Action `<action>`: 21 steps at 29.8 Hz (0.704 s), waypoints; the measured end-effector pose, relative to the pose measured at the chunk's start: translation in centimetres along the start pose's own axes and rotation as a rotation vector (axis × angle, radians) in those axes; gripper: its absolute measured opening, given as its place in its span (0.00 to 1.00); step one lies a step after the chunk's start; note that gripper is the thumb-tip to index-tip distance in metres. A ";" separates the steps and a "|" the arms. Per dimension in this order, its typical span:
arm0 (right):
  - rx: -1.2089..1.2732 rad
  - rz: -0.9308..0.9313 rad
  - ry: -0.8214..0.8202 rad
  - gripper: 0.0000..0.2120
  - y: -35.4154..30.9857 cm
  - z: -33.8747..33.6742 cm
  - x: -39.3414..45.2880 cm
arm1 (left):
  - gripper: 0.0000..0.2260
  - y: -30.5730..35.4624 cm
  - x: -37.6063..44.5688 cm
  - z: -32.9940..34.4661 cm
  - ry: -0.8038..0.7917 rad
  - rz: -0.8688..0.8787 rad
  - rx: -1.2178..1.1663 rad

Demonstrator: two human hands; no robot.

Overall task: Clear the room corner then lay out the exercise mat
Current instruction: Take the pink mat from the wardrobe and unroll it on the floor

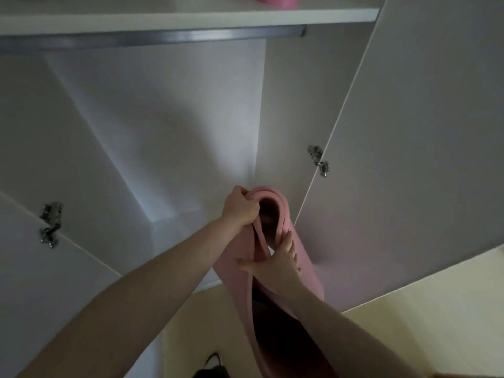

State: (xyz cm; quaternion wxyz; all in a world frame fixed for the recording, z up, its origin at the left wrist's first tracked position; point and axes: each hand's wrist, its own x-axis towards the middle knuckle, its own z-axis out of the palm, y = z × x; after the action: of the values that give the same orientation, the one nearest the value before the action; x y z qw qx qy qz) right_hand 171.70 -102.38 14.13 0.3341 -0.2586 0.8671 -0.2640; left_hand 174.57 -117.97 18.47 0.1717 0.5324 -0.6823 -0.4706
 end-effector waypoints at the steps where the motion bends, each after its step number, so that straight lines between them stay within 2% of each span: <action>1: -0.002 -0.028 0.015 0.78 0.6 -1.0 0.3 | 0.14 0.6 -0.7 0.6 0.020 0.003 -0.016; 3: 0.002 -0.071 0.049 0.70 1.6 -2.2 0.9 | 0.14 1.5 -1.5 0.9 0.042 0.006 -0.034; 7: -0.012 -0.195 0.071 0.40 3.6 -4.7 1.5 | 0.14 2.0 -3.7 1.3 0.073 0.032 -0.004; 11: -0.111 -0.343 0.065 0.22 4.7 -6.2 1.3 | 0.16 1.5 -5.5 1.3 0.114 0.026 0.054; 15: -0.243 -0.496 0.039 0.13 5.0 -7.0 1.5 | 0.20 1.1 -7.7 0.1 0.153 -0.009 0.069; 18: -0.380 -0.573 0.016 0.17 4.1 -7.9 2.0 | 0.23 0.5 -9.5 -1.3 0.143 -0.001 0.020; 21: -0.570 -0.597 -0.002 0.16 3.0 -8.7 2.2 | 0.26 -0.6 -12.0 -3.3 0.102 0.014 0.026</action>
State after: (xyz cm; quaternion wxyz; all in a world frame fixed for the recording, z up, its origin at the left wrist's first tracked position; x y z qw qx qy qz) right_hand 163.27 -99.06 16.77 0.1587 -0.5813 0.7920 -0.0981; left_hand 181.77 -108.80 22.82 0.2025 0.5531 -0.6826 -0.4326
